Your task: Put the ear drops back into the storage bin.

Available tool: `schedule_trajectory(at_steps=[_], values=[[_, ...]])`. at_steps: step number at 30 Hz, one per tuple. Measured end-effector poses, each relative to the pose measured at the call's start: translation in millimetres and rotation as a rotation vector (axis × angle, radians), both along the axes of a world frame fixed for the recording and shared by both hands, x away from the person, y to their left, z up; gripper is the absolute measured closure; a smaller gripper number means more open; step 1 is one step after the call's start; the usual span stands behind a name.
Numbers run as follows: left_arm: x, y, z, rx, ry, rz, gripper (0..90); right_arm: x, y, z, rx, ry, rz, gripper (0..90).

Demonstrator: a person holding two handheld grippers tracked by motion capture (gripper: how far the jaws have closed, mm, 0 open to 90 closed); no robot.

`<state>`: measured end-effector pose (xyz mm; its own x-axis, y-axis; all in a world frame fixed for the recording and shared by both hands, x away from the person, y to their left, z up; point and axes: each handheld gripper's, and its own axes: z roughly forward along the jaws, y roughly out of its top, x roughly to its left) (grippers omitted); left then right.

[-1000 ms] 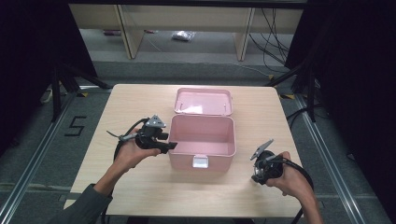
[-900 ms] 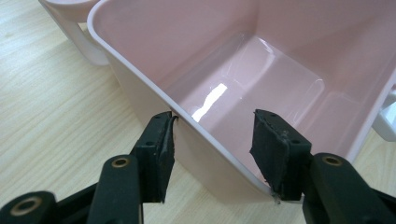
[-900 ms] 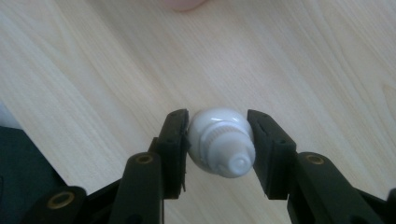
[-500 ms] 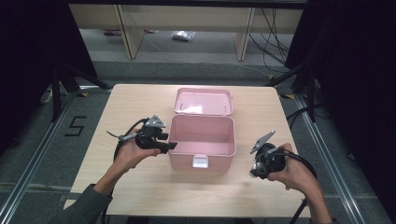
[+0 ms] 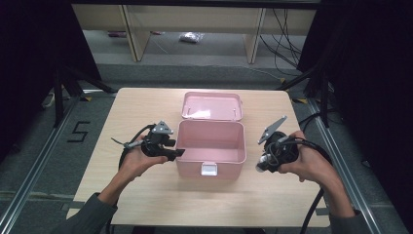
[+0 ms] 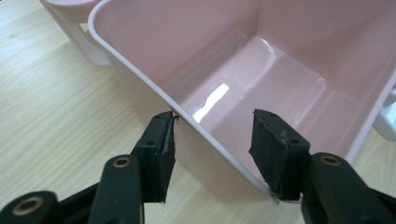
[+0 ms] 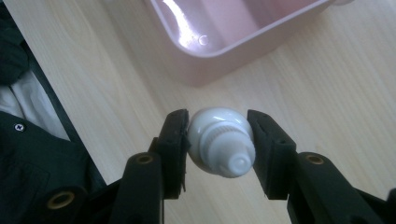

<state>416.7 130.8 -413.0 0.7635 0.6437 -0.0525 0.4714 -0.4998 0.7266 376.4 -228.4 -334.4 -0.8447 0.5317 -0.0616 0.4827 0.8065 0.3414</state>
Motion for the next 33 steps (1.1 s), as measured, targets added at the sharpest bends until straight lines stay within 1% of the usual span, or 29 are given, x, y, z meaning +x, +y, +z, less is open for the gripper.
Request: schedule_trajectory(at_steps=[1, 2, 3, 4, 5, 6, 8, 9, 11, 12, 15, 16, 17, 19, 20, 22, 25, 26, 27, 30, 32, 33], values=[[0.0, 0.0, 0.0, 0.0, 0.0, 0.0, 49.3, 0.0, 0.0, 0.0, 0.0, 0.0, 0.0, 60.5], [-1.0, -0.5, 0.4, 0.01, -0.007, 0.001, 49.3, 1.9, 1.6, 6.7, -0.001, -0.008, 0.0, 60.5], [-0.9, -0.5, 0.5, 0.011, -0.006, 0.001, 49.2, 3.2, 2.2, 10.1, 0.002, -0.011, 0.004, 60.5], [-0.9, -0.5, 0.5, 0.011, -0.006, 0.001, 49.2, 3.2, 2.2, 10.1, 0.002, -0.011, 0.004, 60.5], [-0.8, -0.4, 0.4, 0.009, -0.005, 0.002, 49.2, 5.6, 4.5, 15.6, 0.009, -0.014, 0.009, 60.5], [-1.2, -0.5, 0.4, 0.008, -0.004, 0.005, 49.2, 5.6, 4.5, 15.6, 0.009, -0.014, 0.009, 60.5], [-1.4, -0.3, 0.5, 0.011, -0.006, 0.002, 49.2, 7.7, 7.8, 19.8, 0.008, -0.017, 0.017, 60.5], [-1.5, -0.4, 0.4, 0.011, -0.005, 0.003, 49.2, 9.5, 11.1, 23.6, 0.016, -0.019, 0.021, 60.5], [-2.3, -1.4, 0.0, 0.008, -0.007, 0.009, 49.3, 10.7, 12.8, 25.1, 0.02, -0.024, 0.023, 60.5], [-2.8, -1.8, 0.4, 0.014, -0.007, 0.007, 49.2, 12.3, 14.8, 26.2, 0.023, -0.028, 0.033, 60.5], [-3.8, -2.1, 0.6, 0.013, -0.005, 0.0, 49.3, 16.2, 24.3, 29.3, 0.022, -0.023, 0.037, 60.5], [-4.2, -2.4, 0.7, 0.015, -0.005, 0.001, 49.3, 16.2, 24.3, 29.3, 0.022, -0.023, 0.037, 60.5], [-4.9, -3.0, 0.6, 0.013, -0.006, 0.0, 49.3, 18.1, 26.8, 29.6, 0.024, -0.028, 0.056, 60.5], [-6.0, -3.7, 0.7, 0.019, -0.009, 0.003, 49.3, 20.2, 31.5, 30.9, 0.023, -0.026, 0.062, 60.5], [-7.1, -4.6, 0.8, 0.016, -0.004, 0.0, 49.3, 22.3, 36.3, 31.7, 0.026, -0.025, 0.069, 60.5], [-7.1, -4.2, 1.2, 0.019, -0.003, -0.007, 49.2, 22.7, 39.0, 32.1, 0.024, -0.023, 0.063, 60.5], [-8.0, -4.8, 1.1, 0.016, -0.002, -0.005, 49.1, 27.0, 47.1, 31.9, 0.018, -0.024, 0.089, 60.6], [-8.1, -4.7, 1.3, 0.019, -0.002, -0.004, 49.0, 29.2, 52.9, 31.2, 0.016, -0.016, 0.087, 60.5], [-8.1, -4.7, 1.3, 0.019, -0.002, -0.004, 49.0, 29.2, 52.9, 31.2, 0.016, -0.016, 0.087, 60.5], [-7.9, -4.7, 1.1, 0.015, -0.001, -0.006, 49.0, 33.5, 61.4, 28.5, 0.009, -0.007, 0.097, 60.6], [-7.9, -4.5, 0.9, 0.013, -0.001, -0.006, 49.0, 37.1, 67.0, 25.3, 0.002, -0.001, 0.116, 60.6], [-8.0, -4.5, 0.8, 0.01, -0.002, -0.005, 49.0, 38.1, 69.8, 23.5, -0.005, 0.007, 0.111, 60.6]])
